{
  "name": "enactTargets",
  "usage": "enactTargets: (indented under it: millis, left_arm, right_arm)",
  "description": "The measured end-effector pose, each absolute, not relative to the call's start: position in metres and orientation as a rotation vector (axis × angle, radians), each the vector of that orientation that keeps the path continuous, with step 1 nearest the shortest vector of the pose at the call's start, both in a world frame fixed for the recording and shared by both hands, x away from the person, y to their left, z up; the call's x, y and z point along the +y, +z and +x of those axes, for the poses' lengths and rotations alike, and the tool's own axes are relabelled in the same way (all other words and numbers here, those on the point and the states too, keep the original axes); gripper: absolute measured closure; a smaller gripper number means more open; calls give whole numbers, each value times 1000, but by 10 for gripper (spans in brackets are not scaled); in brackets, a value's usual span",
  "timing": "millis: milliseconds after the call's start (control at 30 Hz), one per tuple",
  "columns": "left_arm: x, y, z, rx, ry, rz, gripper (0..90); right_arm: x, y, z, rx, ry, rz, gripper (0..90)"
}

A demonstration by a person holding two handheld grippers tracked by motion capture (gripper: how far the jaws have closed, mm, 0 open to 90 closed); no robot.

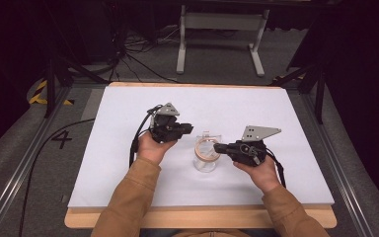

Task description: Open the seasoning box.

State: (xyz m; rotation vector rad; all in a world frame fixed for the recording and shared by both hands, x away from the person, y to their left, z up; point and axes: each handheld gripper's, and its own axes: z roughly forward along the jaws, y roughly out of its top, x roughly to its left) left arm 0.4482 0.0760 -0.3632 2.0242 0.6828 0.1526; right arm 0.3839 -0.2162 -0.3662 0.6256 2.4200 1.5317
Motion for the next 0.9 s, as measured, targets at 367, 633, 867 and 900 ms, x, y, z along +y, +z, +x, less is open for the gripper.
enactTargets:
  millis: [367, 633, 867, 900]
  left_arm:
    - [112, -368, 435, 781, 178, 1998, 820]
    - [123, -373, 430, 824, 177, 1993, 817]
    - [127, -376, 429, 844, 168, 1998, 812]
    - [127, -376, 429, 844, 168, 1998, 810]
  right_arm:
    - [-218, -354, 405, 2394, 1566, 596, 896]
    - [-221, -353, 417, 2375, 1573, 627, 895]
    - [-221, -359, 426, 2368, 1561, 679, 895]
    - [-221, -359, 426, 2368, 1561, 679, 895]
